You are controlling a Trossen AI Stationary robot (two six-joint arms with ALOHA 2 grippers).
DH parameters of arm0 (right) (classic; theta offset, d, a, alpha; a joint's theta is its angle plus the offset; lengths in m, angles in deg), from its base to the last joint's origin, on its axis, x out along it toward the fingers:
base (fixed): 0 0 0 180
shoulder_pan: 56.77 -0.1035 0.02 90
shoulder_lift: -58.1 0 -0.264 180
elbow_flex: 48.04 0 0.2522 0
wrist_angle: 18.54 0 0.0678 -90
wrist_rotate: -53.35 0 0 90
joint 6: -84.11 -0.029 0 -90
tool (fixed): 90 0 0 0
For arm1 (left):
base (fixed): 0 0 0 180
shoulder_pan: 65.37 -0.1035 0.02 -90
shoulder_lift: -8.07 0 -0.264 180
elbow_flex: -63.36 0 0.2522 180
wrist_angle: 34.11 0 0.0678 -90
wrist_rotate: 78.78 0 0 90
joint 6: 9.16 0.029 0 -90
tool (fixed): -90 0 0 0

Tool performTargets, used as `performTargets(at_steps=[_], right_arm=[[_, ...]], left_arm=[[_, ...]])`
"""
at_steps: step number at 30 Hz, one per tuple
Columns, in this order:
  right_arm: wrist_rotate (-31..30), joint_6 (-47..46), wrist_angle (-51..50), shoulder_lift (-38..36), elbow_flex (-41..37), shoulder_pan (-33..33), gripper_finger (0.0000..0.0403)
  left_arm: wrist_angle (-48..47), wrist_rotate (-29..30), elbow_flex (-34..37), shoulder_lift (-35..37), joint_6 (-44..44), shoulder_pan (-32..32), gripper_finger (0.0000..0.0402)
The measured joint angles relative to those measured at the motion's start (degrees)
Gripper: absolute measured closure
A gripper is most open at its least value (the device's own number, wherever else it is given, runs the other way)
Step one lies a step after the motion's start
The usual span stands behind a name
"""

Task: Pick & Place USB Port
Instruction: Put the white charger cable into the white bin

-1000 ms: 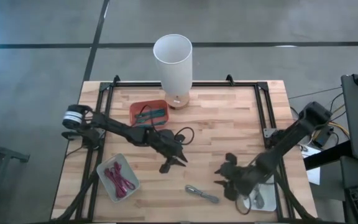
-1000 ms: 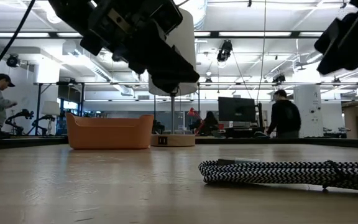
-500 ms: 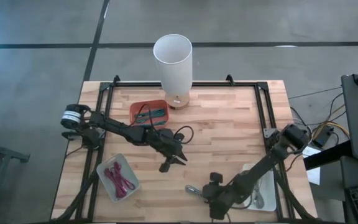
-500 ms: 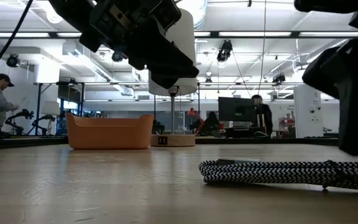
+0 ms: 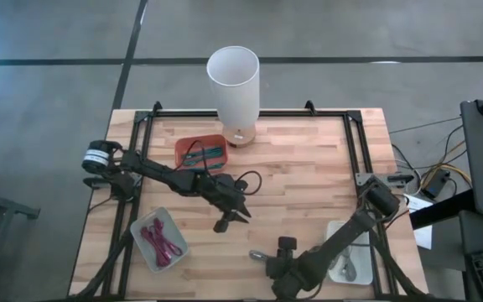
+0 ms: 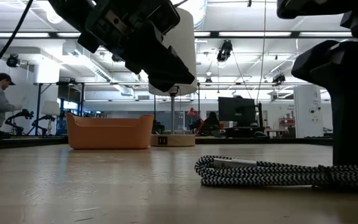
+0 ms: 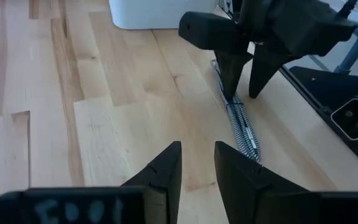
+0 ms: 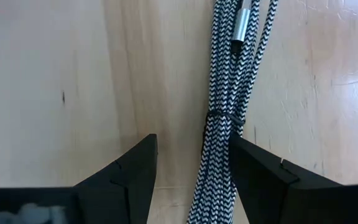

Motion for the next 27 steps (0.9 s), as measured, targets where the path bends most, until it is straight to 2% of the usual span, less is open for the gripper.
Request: performTargets(at_steps=[3,6,16,22,27], right_arm=[[0.20,-0.11,-1.04,0.21,0.57,0.00,0.0218],[1.48,-0.22,-1.01,0.07,0.24,0.17,0.0238],[4.95,-0.23,-1.59,-1.33,-0.23,0.59,0.0383],[5.03,-1.44,-3.65,-5.04,-0.30,0.55,0.0387],[1.99,-10.15,-10.40,-10.70,-0.63,0.32,0.0388]], left_arm=[[-0.16,0.00,0.00,0.00,0.87,0.00,0.0305],[-0.17,0.00,0.00,0.00,1.22,0.00,0.0305],[-0.24,0.00,0.02,0.00,1.26,0.00,0.0305],[-0.26,0.00,0.04,0.00,1.26,0.00,0.0305],[-0.22,0.00,0.07,0.00,1.27,0.00,0.0305]])
